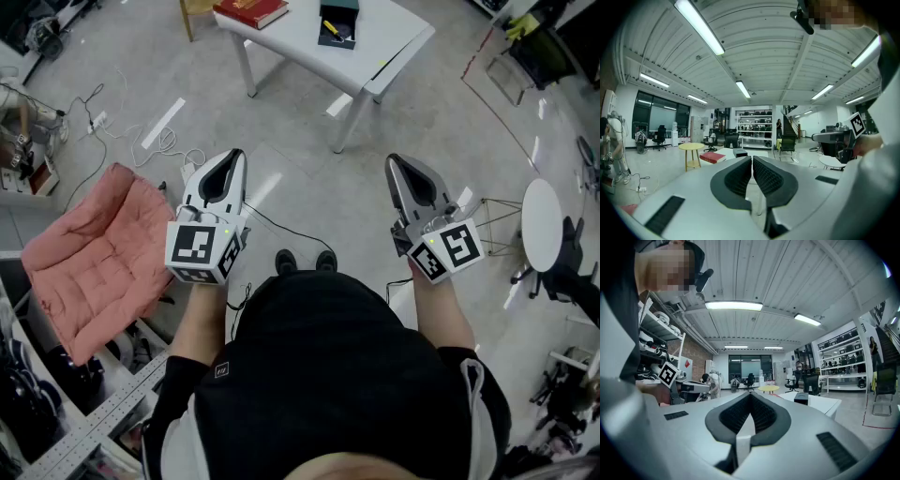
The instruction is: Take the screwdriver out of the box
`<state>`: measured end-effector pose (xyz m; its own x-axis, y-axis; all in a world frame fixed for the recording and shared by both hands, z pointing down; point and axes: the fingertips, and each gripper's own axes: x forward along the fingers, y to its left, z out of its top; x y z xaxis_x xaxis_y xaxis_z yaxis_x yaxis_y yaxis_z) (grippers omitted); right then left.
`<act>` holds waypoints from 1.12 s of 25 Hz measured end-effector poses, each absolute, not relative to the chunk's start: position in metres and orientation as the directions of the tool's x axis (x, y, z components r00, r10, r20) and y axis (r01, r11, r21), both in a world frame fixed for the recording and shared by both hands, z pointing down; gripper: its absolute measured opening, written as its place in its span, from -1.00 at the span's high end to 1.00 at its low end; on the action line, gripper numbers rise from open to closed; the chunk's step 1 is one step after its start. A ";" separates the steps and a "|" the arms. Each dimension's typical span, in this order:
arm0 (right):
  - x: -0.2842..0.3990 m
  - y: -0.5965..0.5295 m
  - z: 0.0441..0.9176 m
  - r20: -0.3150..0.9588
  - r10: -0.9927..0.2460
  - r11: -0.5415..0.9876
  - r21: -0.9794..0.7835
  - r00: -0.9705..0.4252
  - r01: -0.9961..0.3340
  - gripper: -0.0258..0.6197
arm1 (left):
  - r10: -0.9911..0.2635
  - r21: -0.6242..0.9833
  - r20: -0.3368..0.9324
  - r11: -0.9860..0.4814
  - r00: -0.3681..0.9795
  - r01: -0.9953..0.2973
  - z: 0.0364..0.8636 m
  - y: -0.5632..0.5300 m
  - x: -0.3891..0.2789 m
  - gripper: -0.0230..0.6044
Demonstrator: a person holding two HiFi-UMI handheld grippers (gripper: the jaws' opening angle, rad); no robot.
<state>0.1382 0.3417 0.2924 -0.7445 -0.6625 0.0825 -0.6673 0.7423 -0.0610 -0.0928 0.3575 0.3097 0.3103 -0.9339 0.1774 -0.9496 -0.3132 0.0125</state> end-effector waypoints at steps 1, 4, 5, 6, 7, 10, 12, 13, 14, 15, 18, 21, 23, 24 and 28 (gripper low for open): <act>0.135 0.343 0.292 0.081 -0.662 0.742 -0.069 -0.745 -0.667 0.83 | -0.934 0.014 0.177 -0.314 0.312 -0.949 0.310 0.359 -0.096 0.85; 0.125 0.346 0.290 0.073 -0.662 0.741 -0.086 -0.746 -0.666 0.83 | -0.933 0.016 0.174 -0.318 0.315 -0.948 0.310 0.362 -0.106 0.85; 0.121 0.346 0.289 0.072 -0.662 0.741 -0.084 -0.746 -0.666 0.83 | -0.933 0.017 0.173 -0.319 0.317 -0.948 0.309 0.362 -0.110 0.85; 0.117 0.347 0.288 0.072 -0.663 0.741 -0.080 -0.745 -0.667 0.83 | -0.932 0.018 0.171 -0.320 0.318 -0.947 0.309 0.363 -0.113 0.85; 0.114 0.348 0.287 0.073 -0.664 0.740 -0.076 -0.744 -0.668 0.83 | -0.932 0.020 0.170 -0.321 0.320 -0.947 0.310 0.364 -0.116 0.85; 0.103 0.352 0.288 0.077 -0.669 0.733 -0.096 -0.739 -0.673 0.83 | -0.930 0.030 0.166 -0.328 0.328 -0.944 0.312 0.367 -0.128 0.85; 0.097 0.354 0.288 0.064 -0.669 0.729 -0.138 -0.740 -0.671 0.83 | -0.927 0.037 0.167 -0.334 0.336 -0.942 0.314 0.371 -0.135 0.85; 0.095 0.356 0.287 0.056 -0.669 0.727 -0.157 -0.741 -0.669 0.83 | -0.926 0.040 0.168 -0.337 0.339 -0.941 0.315 0.373 -0.139 0.85; 0.092 0.359 0.287 0.050 -0.670 0.725 -0.168 -0.741 -0.668 0.83 | -0.924 0.042 0.170 -0.340 0.342 -0.940 0.317 0.376 -0.142 0.85; 0.090 0.362 0.286 0.049 -0.671 0.724 -0.168 -0.740 -0.669 0.83 | -0.923 0.044 0.172 -0.341 0.343 -0.939 0.319 0.379 -0.145 0.85; 0.082 0.370 0.286 0.051 -0.672 0.726 -0.155 -0.739 -0.670 0.83 | -0.923 0.055 0.178 -0.337 0.341 -0.940 0.326 0.386 -0.155 0.85; 0.076 0.375 0.287 0.057 -0.668 0.728 -0.156 -0.742 -0.668 0.83 | -0.924 0.067 0.176 -0.333 0.340 -0.941 0.329 0.389 -0.161 0.85; 0.074 0.375 0.287 0.067 -0.667 0.729 -0.148 -0.742 -0.668 0.83 | -0.924 0.072 0.174 -0.333 0.341 -0.940 0.330 0.390 -0.162 0.85; 0.074 0.374 0.286 0.070 -0.666 0.731 -0.142 -0.743 -0.668 0.83 | -0.924 0.073 0.173 -0.334 0.342 -0.940 0.330 0.389 -0.162 0.85; 0.076 0.365 0.285 0.070 -0.664 0.733 -0.136 -0.745 -0.666 0.83 | -0.918 0.073 0.181 -0.345 0.352 -0.936 0.333 0.378 -0.156 0.85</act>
